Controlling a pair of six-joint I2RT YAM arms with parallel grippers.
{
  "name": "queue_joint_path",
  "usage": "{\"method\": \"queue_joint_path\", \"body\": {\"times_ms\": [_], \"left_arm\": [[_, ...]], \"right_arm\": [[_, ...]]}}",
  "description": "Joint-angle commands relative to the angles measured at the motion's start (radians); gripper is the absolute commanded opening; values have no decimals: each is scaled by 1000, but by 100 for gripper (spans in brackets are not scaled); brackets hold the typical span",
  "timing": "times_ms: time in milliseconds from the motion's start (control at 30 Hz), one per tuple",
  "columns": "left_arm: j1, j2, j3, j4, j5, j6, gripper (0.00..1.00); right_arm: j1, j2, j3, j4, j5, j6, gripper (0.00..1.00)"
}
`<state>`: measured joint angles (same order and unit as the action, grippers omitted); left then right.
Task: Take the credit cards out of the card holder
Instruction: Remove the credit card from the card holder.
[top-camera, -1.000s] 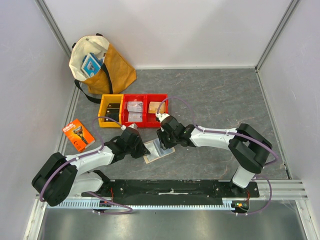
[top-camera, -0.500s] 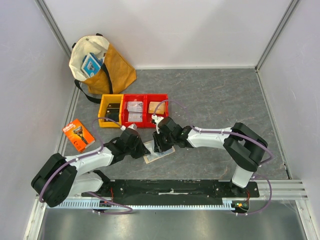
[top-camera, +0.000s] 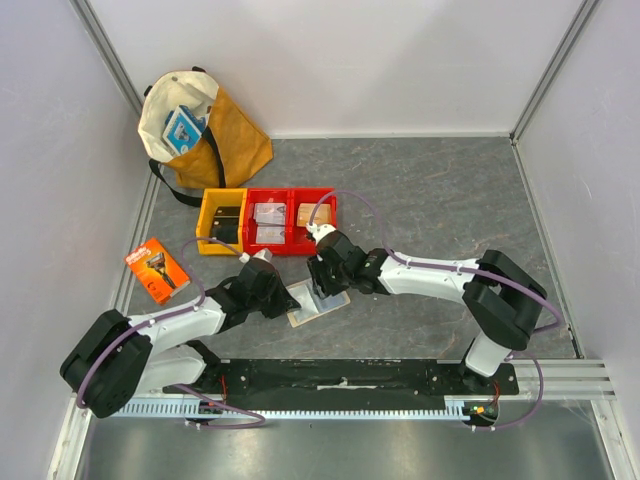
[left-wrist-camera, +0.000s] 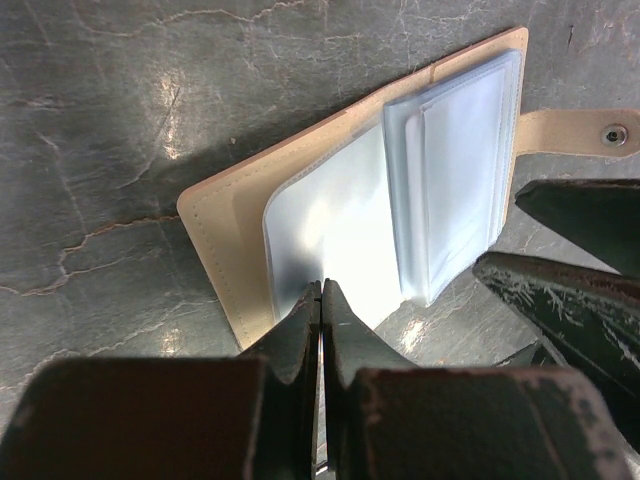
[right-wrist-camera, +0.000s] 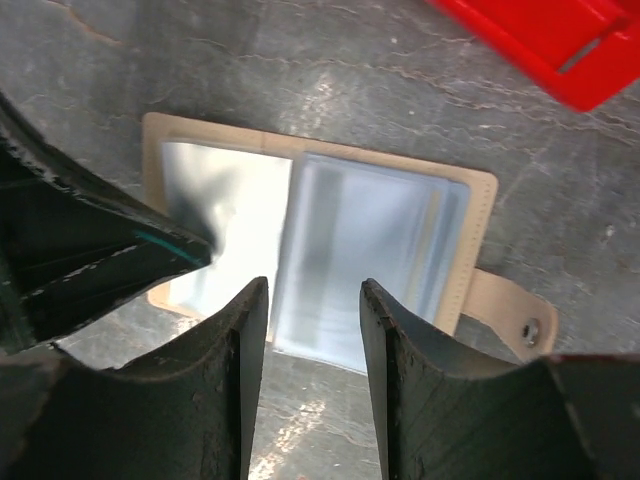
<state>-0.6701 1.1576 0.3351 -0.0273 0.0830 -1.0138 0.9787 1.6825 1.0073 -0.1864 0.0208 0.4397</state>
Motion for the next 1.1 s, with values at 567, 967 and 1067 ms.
{"method": "queue_joint_path", "body": {"times_ms": [567, 967, 1067], "left_arm": [[-3, 27, -21, -63, -25, -5, 4], [-3, 28, -22, -59, -22, -8, 4], [-3, 30, -22, -57, -23, -8, 4]], "right_arm": [[29, 68, 50, -82, 137, -35, 46], [87, 42, 89, -142, 251, -48, 47], [92, 33, 102, -154, 275, -49, 49]]}}
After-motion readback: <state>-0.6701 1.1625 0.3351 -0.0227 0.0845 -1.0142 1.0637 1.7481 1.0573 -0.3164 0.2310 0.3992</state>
